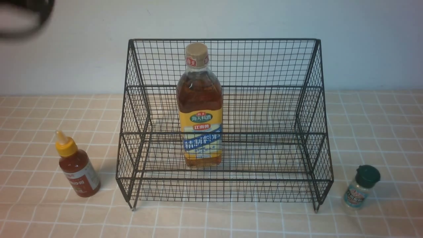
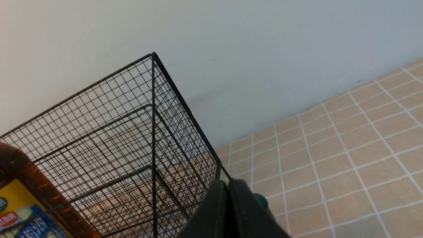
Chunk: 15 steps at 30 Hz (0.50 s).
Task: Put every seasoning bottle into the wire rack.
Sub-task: Use the left arm to grab the condiment bottle closest to it
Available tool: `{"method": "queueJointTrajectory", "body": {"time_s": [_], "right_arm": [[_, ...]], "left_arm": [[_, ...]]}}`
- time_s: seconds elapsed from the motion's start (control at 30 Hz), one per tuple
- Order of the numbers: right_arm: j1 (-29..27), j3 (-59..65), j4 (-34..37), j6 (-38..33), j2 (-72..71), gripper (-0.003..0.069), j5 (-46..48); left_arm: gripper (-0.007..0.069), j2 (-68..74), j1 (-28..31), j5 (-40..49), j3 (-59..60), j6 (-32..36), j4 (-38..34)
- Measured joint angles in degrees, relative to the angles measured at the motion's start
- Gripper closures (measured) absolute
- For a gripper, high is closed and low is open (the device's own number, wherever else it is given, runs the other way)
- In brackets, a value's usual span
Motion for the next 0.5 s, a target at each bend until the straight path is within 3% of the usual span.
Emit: {"method": "queueJointTrajectory", "body": {"time_s": [0.23, 0.47, 0.5], "right_arm": [[0.0, 0.0, 0.0, 0.16, 0.0, 0.0673, 0.0], [0.0, 0.0, 0.0, 0.16, 0.0, 0.0673, 0.0], [0.0, 0.0, 0.0, 0.16, 0.0, 0.0673, 0.0]], "left_arm": [[0.0573, 4.09, 3.43, -0.23, 10.04, 2.19, -0.61], [0.0346, 9.28, 3.5, -1.48, 10.2, 5.95, -1.31], [0.0282, 10.04, 3.5, -1.53, 10.2, 6.04, -1.19]]}}
